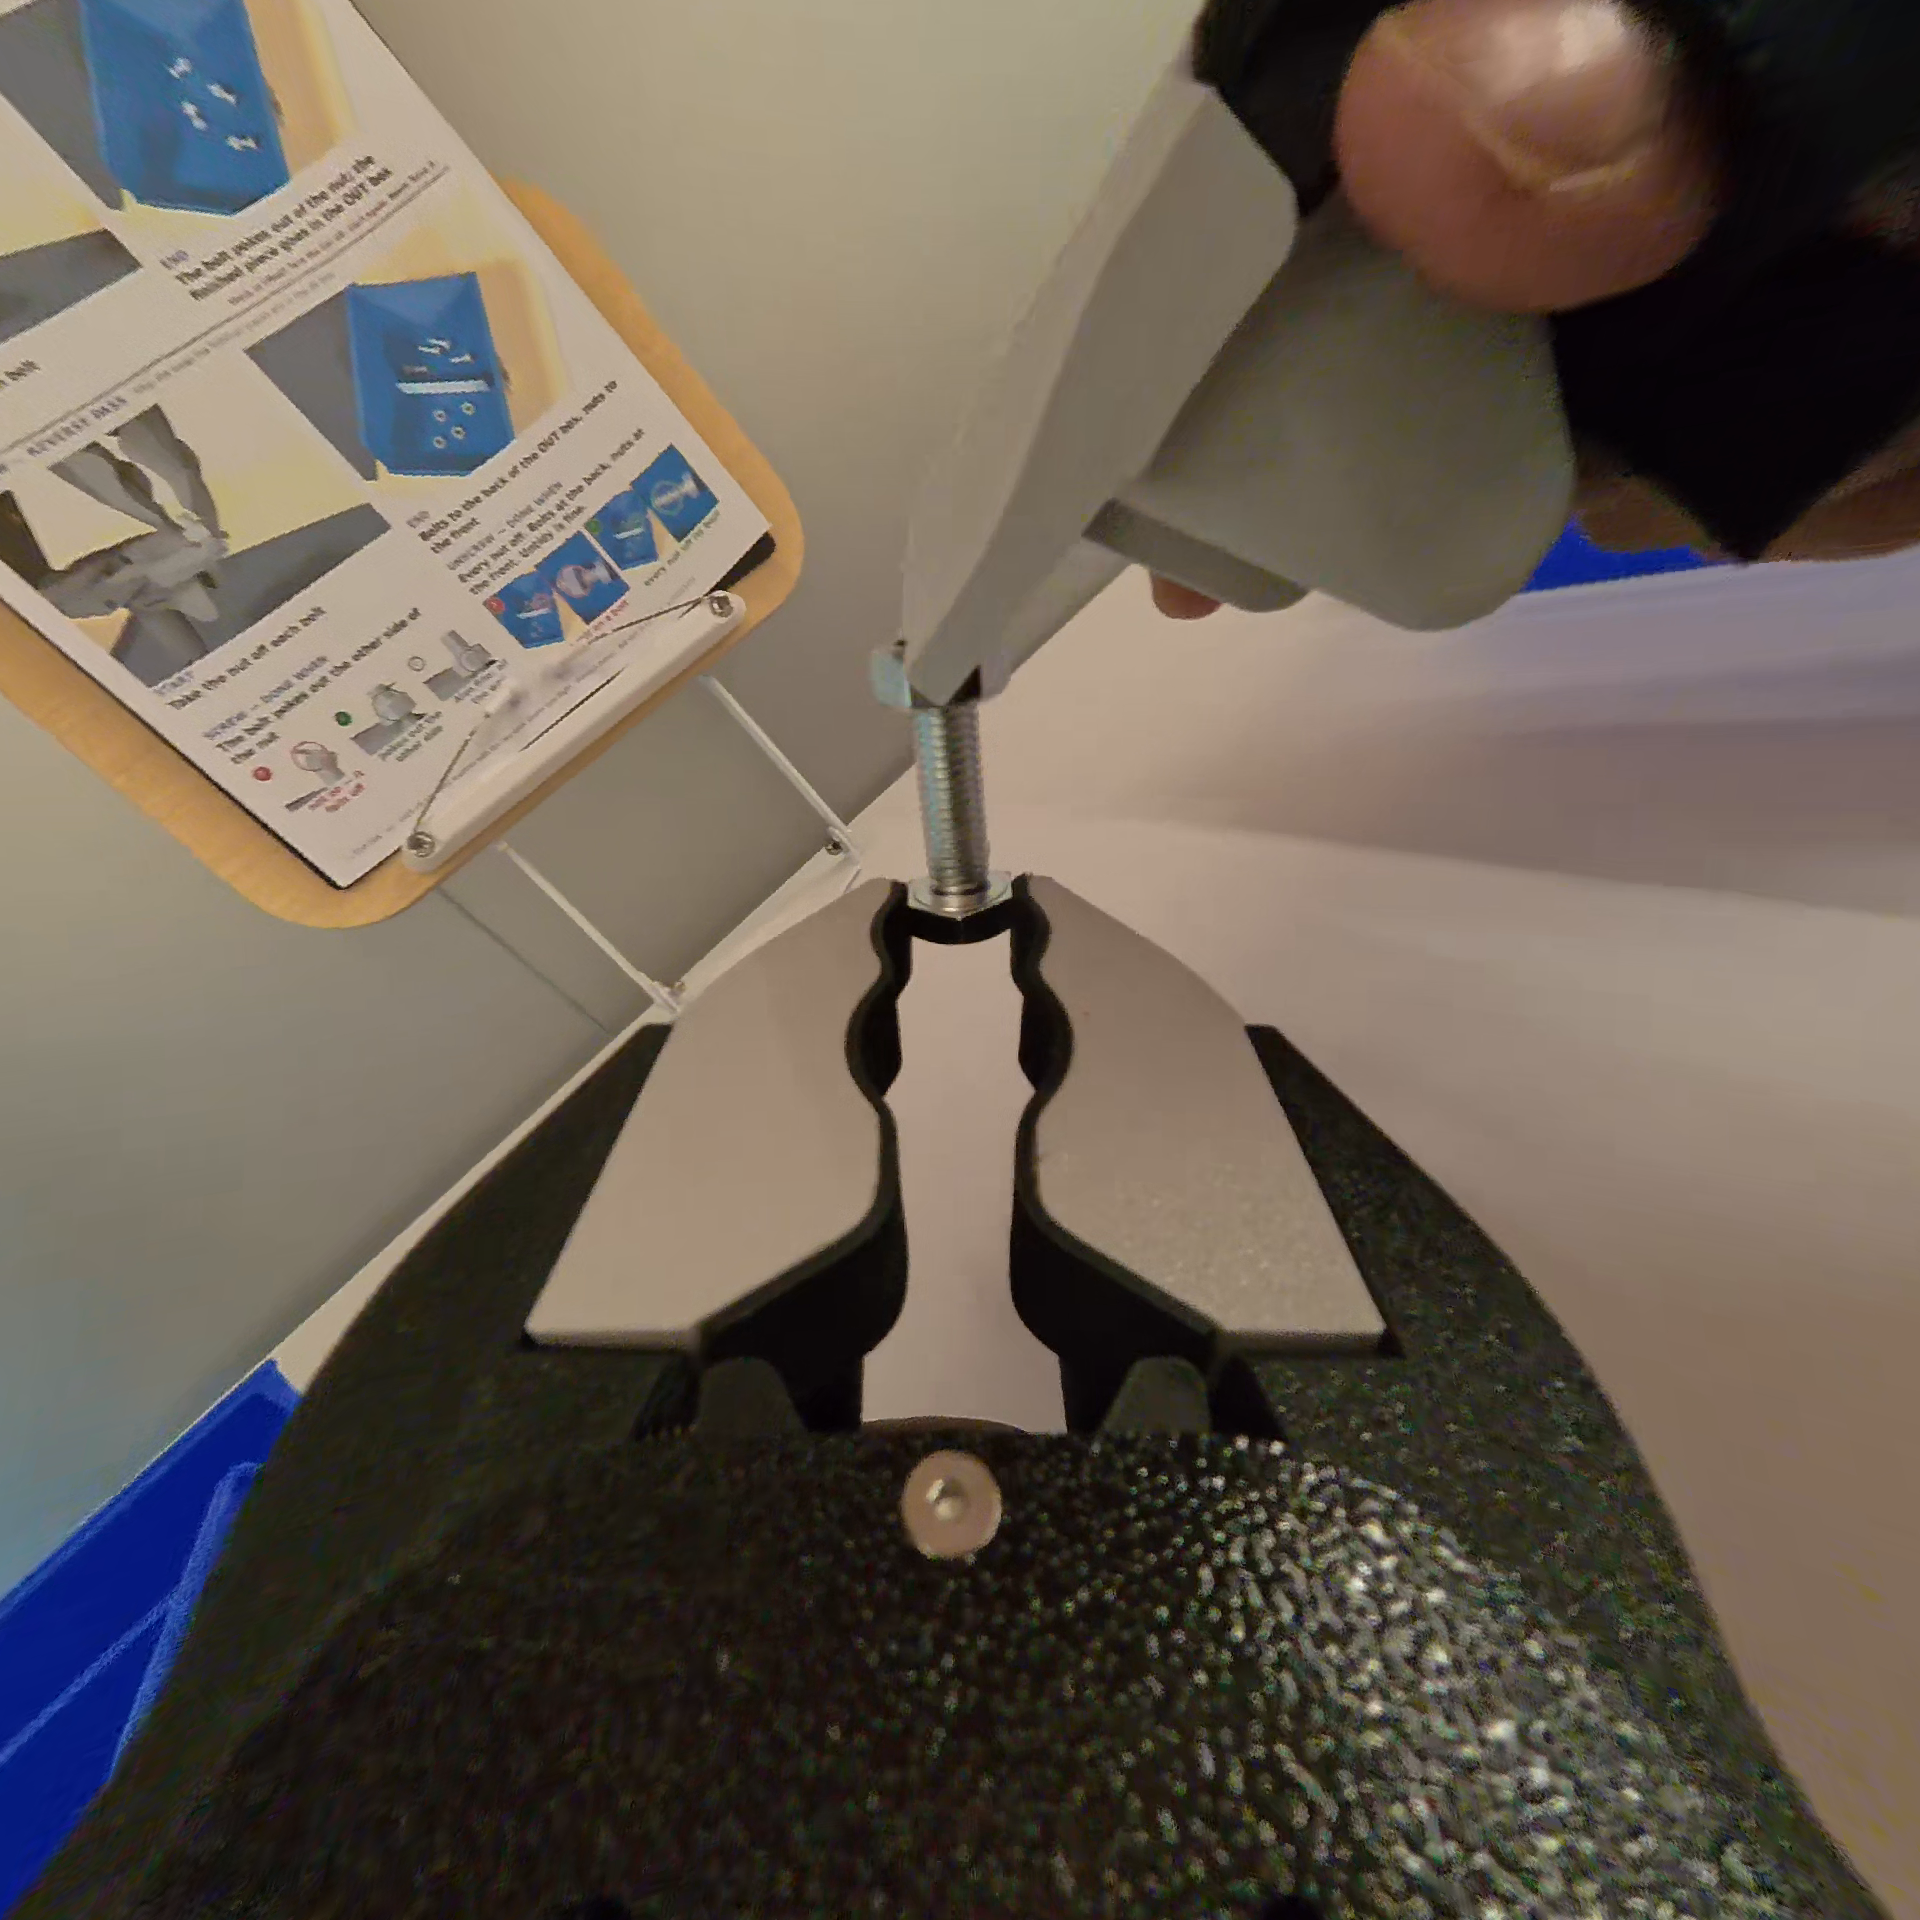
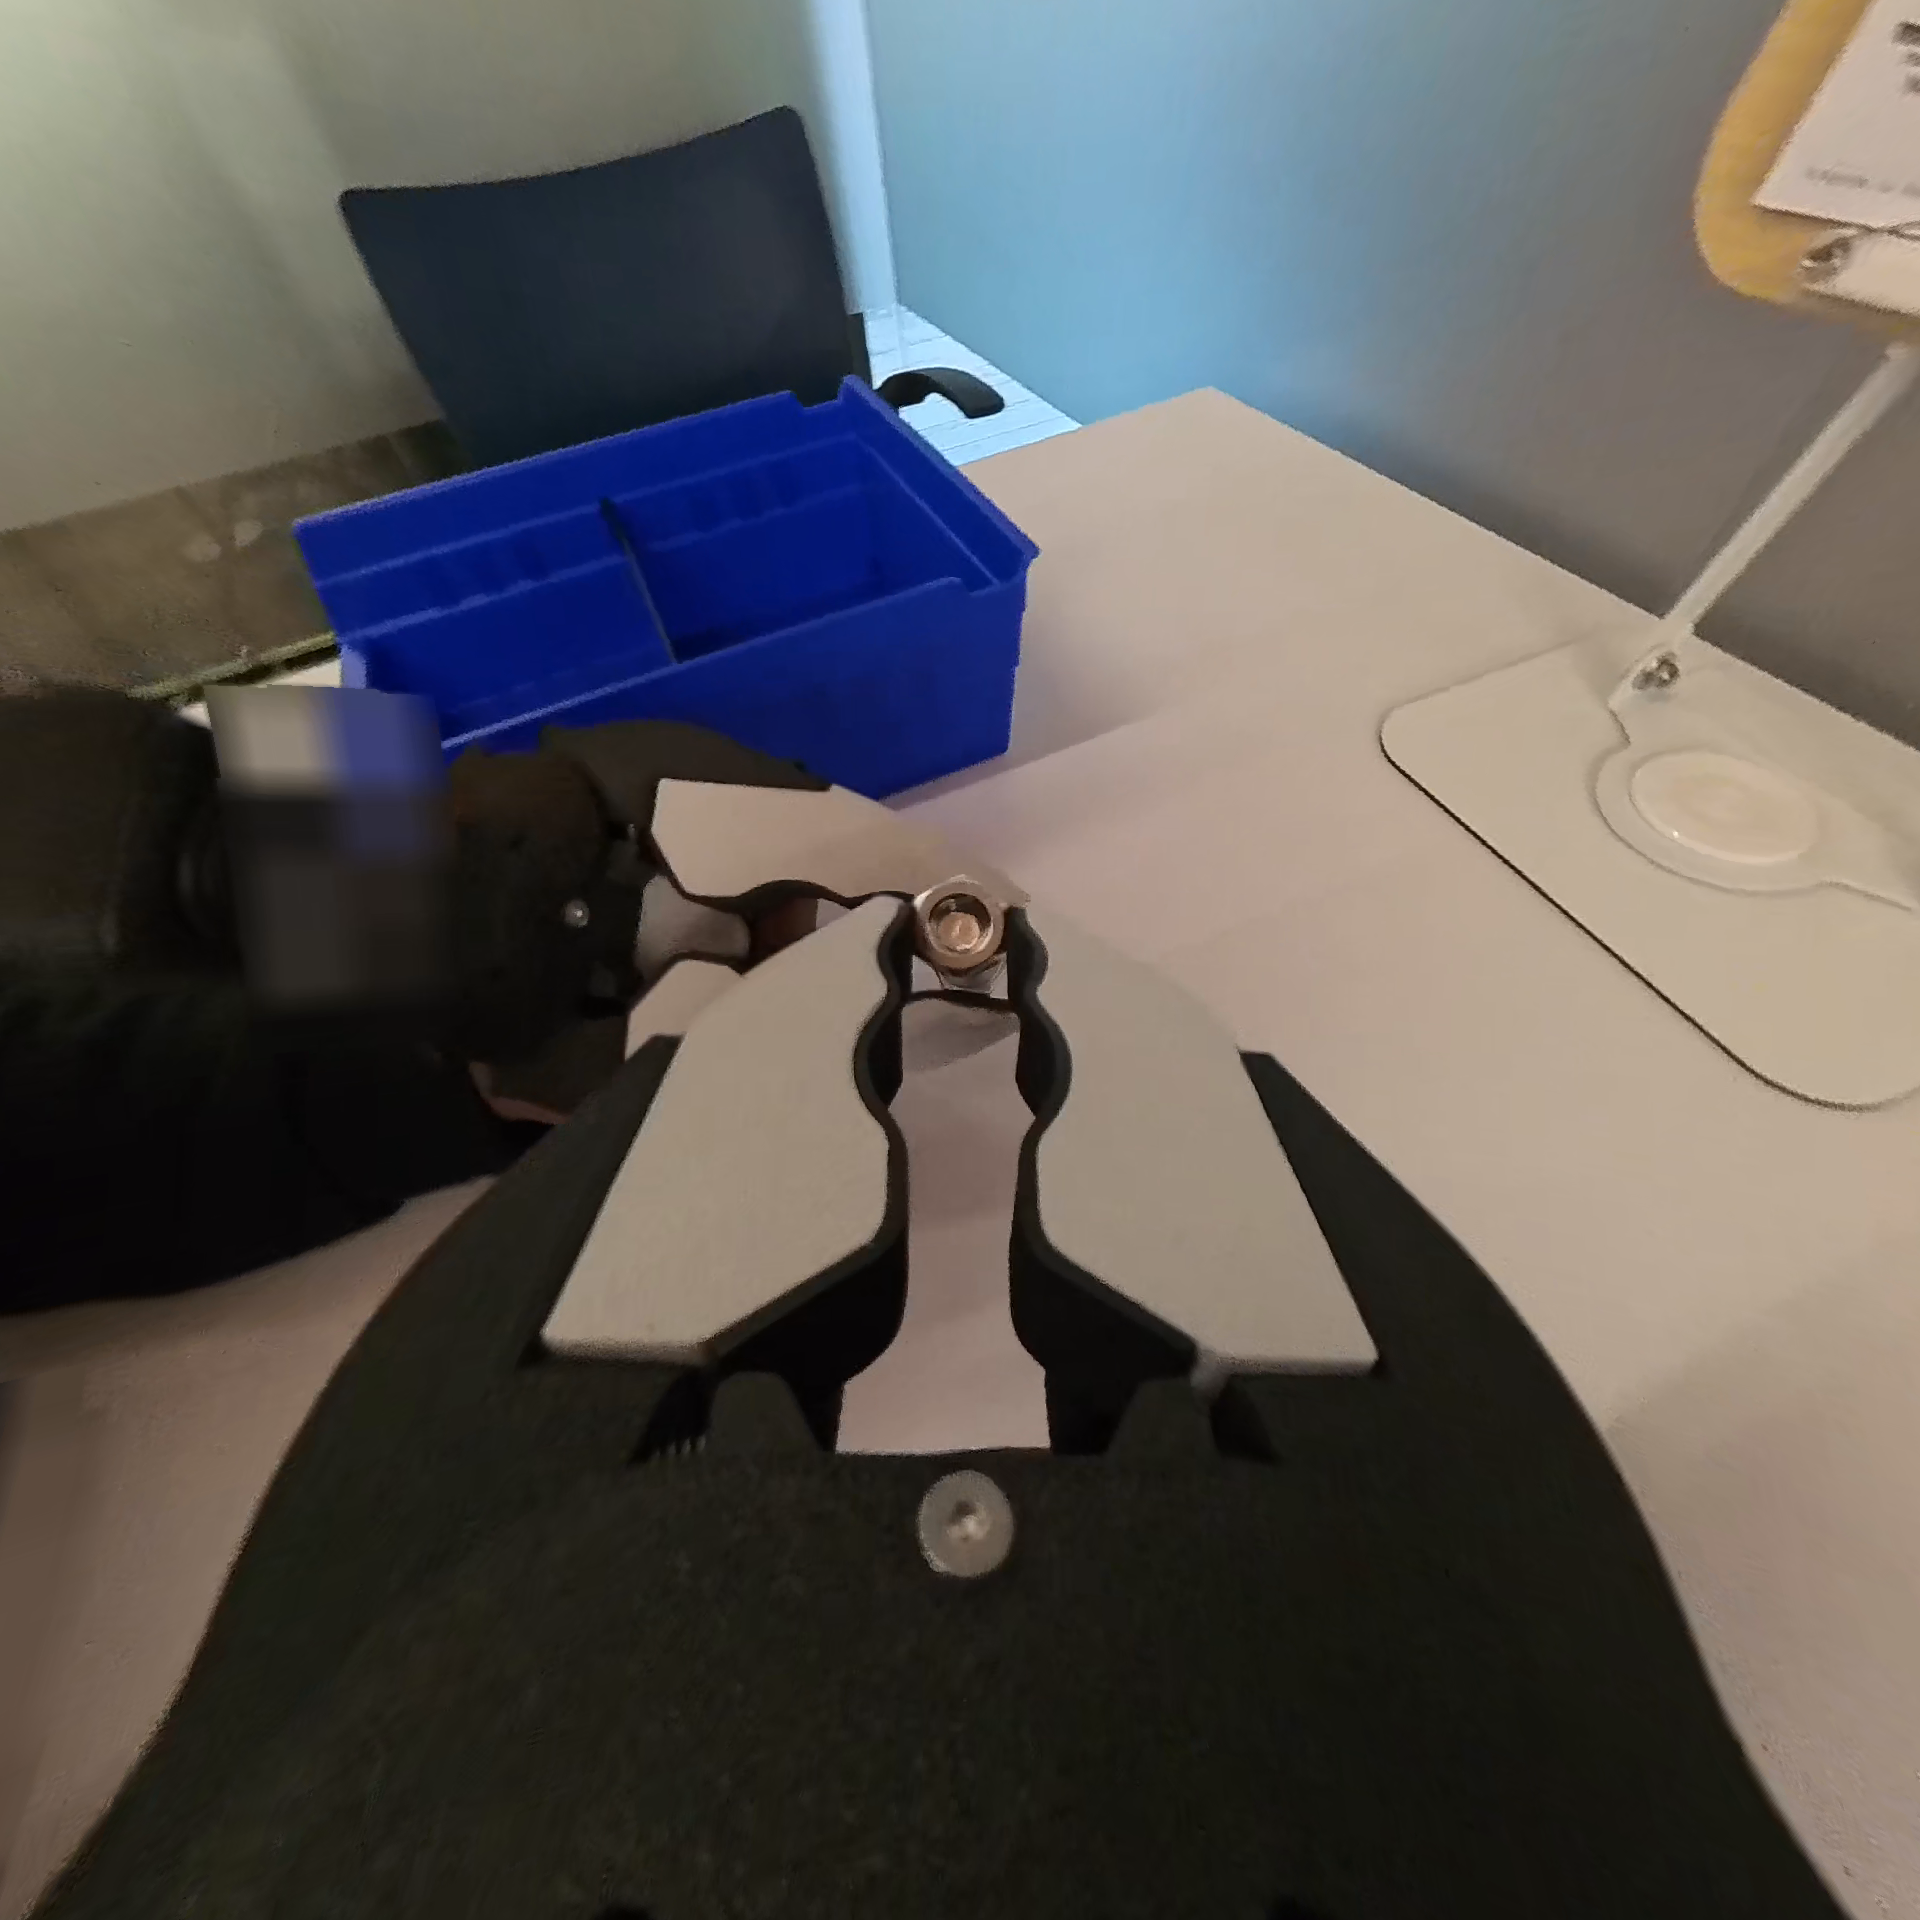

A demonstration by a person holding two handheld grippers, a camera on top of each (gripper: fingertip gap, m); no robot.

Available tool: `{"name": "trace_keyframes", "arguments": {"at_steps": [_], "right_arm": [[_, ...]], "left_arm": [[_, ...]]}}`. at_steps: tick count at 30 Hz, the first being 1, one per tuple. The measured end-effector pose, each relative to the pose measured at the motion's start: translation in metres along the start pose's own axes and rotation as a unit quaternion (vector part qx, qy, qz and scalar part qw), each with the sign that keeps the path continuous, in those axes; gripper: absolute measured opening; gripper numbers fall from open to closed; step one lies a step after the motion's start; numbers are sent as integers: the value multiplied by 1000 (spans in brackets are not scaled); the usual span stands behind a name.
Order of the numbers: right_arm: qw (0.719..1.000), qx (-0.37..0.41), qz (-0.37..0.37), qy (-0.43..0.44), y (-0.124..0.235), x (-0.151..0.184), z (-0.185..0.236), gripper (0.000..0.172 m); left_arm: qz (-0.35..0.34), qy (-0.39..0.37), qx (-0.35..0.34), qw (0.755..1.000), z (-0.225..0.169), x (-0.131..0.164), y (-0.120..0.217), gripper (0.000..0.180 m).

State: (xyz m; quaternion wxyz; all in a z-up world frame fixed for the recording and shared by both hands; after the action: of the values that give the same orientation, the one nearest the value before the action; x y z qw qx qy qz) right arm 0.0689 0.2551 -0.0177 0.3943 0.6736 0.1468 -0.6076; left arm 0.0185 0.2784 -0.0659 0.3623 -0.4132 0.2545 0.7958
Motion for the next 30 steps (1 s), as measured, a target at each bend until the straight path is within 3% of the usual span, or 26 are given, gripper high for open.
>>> {"name": "trace_keyframes", "arguments": {"at_steps": [15, 25, 30], "right_arm": [[999, 36, 1, -13, 2, -2, 2, 17], [995, 10, 85, 49, 9, 1, 4, 17], [991, -13, 108, 77, 14, 0, 4, 17]], "left_arm": [[-17, 55, 25, 998, -3, -3, -1, 18], [15, -76, 2, 997, -4, -4, 1, 18], [5, -76, 8, 997, -7, -8, 2, 18]]}}
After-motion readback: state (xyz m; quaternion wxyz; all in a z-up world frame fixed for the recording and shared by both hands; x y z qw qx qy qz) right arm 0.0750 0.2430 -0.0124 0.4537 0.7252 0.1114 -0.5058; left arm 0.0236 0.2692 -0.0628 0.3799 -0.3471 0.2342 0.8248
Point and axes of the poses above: each gripper's, where its closed fingertips meet, y back along the fingers, x out of its underside, z = x × y across the jaws, the point moved 4 cm from there along y, back along the fingers, and after that the axes turned 7 degrees about x, right-handed, at the moved point
